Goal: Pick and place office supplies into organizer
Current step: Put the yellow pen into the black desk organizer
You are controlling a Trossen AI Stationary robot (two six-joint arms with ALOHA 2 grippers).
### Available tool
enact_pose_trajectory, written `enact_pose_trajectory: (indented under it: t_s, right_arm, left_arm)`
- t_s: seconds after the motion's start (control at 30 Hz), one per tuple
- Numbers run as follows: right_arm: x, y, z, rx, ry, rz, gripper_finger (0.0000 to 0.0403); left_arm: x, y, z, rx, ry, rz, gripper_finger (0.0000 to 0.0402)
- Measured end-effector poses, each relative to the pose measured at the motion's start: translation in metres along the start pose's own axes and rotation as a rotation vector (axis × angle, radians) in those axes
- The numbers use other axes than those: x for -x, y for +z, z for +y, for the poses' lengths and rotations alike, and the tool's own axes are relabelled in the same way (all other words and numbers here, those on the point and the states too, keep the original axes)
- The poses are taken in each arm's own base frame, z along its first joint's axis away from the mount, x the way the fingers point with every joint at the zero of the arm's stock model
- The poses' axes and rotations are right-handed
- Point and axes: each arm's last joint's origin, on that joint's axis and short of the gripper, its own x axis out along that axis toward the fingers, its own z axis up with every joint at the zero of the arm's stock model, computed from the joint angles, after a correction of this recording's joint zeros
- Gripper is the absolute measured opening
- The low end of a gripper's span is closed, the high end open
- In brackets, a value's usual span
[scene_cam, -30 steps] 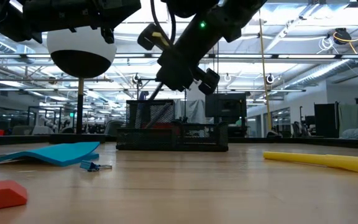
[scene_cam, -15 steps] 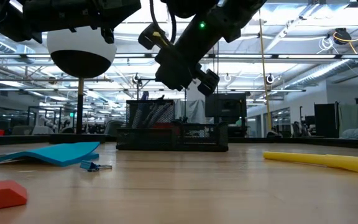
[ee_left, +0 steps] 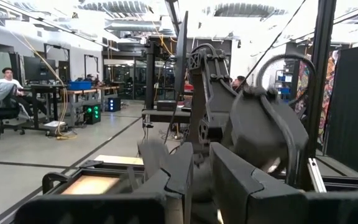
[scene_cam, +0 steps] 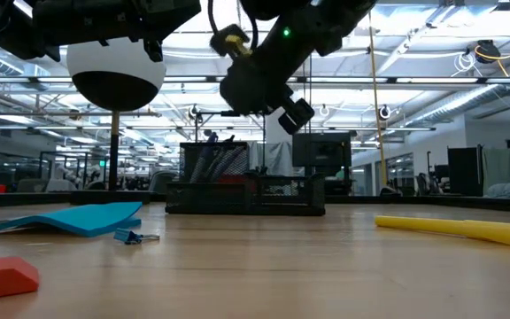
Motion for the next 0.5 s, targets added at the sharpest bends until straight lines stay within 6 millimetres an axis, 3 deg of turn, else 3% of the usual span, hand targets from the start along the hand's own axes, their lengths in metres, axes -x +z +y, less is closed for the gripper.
enact_pose_trajectory:
  t_s: [0.27, 0.5]
  right_arm:
    - [0.007, -0.03, -0.02, -0.39, -0.024, 0.006, 0.0096]
    - [0.022, -0.06, -0.038, -0.841, -0.045, -0.037, 0.0096]
  left_arm:
    - [0.0, 0.0, 0.0, -0.001, 0.0, 0.0, 0.0063]
    - [0.0, 0.0, 0.0, 0.0, 0.0, 0.0, 0.0063]
